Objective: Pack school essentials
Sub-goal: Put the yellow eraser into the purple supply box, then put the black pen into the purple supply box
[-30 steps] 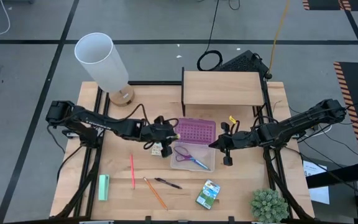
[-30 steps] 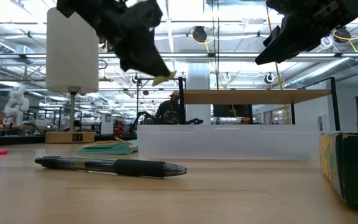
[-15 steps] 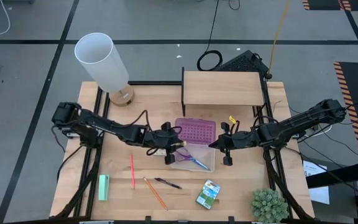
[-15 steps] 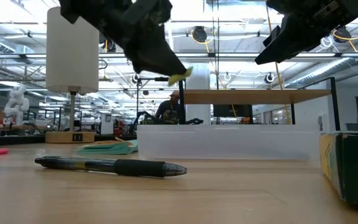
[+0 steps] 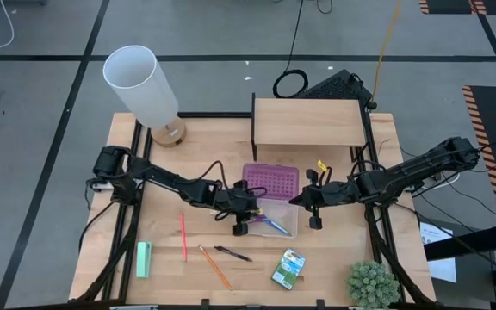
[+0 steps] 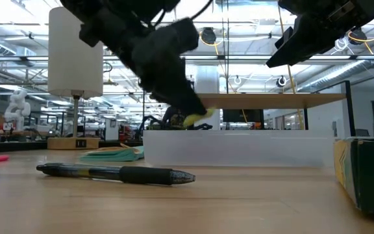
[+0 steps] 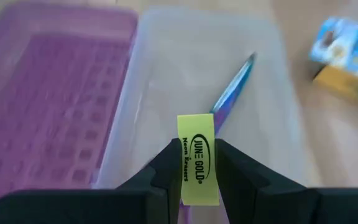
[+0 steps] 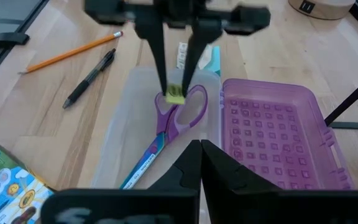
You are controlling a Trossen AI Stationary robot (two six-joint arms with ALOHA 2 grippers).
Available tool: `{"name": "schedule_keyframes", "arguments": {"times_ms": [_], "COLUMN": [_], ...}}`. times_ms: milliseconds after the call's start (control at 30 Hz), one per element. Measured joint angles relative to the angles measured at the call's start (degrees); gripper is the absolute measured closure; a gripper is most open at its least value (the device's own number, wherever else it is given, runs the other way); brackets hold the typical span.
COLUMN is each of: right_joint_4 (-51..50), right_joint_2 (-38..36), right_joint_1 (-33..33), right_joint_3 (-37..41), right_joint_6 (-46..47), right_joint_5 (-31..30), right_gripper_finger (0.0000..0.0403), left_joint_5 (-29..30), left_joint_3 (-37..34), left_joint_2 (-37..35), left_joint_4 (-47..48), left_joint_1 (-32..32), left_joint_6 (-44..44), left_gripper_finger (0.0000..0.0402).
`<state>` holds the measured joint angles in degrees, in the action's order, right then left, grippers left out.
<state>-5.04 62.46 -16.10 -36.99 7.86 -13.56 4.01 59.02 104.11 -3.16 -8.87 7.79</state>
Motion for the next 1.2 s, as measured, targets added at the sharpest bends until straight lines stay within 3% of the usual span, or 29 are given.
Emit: {"name": "schedule_keyframes", "arguments": {"times_ms": [333, 600, 1033, 1200], "right_joint_4": [-0.02, 0.0, 0.0, 0.0], "right_joint_2": [0.02, 0.0, 0.0, 0.0], "right_joint_1": [-0.02, 0.0, 0.0, -0.02], "right_joint_3": [0.0, 0.0, 0.0, 0.0], "right_joint_6": [0.0, 0.0, 0.0, 0.0], "right_joint_5": [0.04, 0.04, 0.07, 0.07], "right_gripper_finger": [0.0403, 0.0403, 0.0403, 0.0403], "left_joint_5": [0.48, 0.5, 2.25, -0.88], "left_joint_3": [-0.02, -0.02, -0.02, -0.02], "left_joint_2": [0.84, 0.84, 0.84, 0.84], "left_joint_4": [6.47, 6.51, 7.41, 7.45], "left_joint_1": [1.87, 1.85, 1.76, 1.65], "left_joint_6": [0.19, -0.7, -0.17, -0.11], "left_gripper_finger": [0.0312, 0.0309, 0.0213, 0.0208]}}
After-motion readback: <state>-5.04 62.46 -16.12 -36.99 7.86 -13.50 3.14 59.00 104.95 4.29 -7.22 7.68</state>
